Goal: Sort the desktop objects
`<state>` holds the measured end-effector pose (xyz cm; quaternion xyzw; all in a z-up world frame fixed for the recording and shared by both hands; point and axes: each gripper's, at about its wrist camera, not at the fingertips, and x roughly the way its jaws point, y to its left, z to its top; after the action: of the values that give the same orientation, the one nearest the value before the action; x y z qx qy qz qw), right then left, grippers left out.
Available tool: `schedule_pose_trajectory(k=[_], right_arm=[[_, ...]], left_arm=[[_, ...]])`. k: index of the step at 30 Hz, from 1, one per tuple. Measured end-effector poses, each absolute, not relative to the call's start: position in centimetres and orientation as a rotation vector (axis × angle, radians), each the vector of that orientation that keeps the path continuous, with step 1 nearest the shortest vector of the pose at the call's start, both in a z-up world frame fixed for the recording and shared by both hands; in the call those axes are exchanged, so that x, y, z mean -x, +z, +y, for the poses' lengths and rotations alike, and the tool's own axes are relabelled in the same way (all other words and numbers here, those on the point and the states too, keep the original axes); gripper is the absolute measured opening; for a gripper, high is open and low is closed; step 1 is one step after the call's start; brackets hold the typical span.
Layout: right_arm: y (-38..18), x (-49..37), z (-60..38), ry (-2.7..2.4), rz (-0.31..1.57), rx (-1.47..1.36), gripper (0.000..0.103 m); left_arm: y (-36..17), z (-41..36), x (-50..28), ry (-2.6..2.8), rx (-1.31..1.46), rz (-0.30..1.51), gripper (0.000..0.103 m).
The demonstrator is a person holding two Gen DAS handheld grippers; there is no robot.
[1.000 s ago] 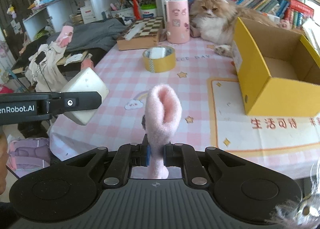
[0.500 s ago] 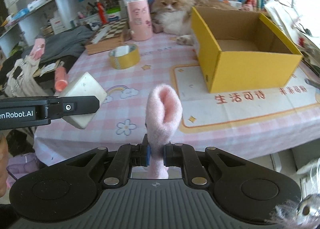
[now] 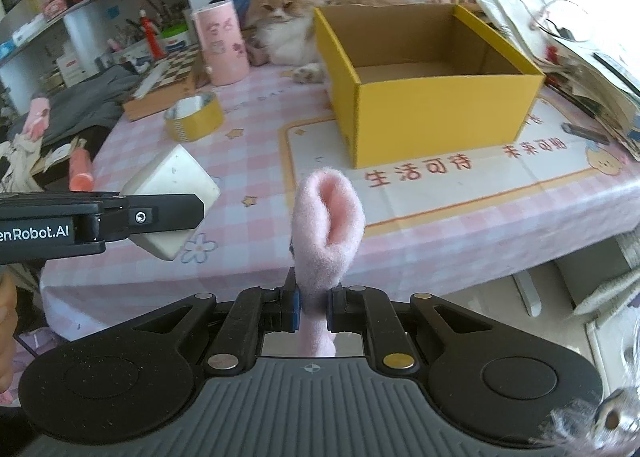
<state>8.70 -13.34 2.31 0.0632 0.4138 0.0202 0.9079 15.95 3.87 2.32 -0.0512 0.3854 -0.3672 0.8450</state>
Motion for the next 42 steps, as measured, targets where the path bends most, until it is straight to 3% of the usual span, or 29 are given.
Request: schedule_pose_trajectory(k=[42], right_arm=[[1.7,-11.6,-29.0,-0.001,0.871,-0.236,0.01]], left_arm=[[1.6,-12.7,-18.2,-0.845,-0.046,0.865,0.024]])
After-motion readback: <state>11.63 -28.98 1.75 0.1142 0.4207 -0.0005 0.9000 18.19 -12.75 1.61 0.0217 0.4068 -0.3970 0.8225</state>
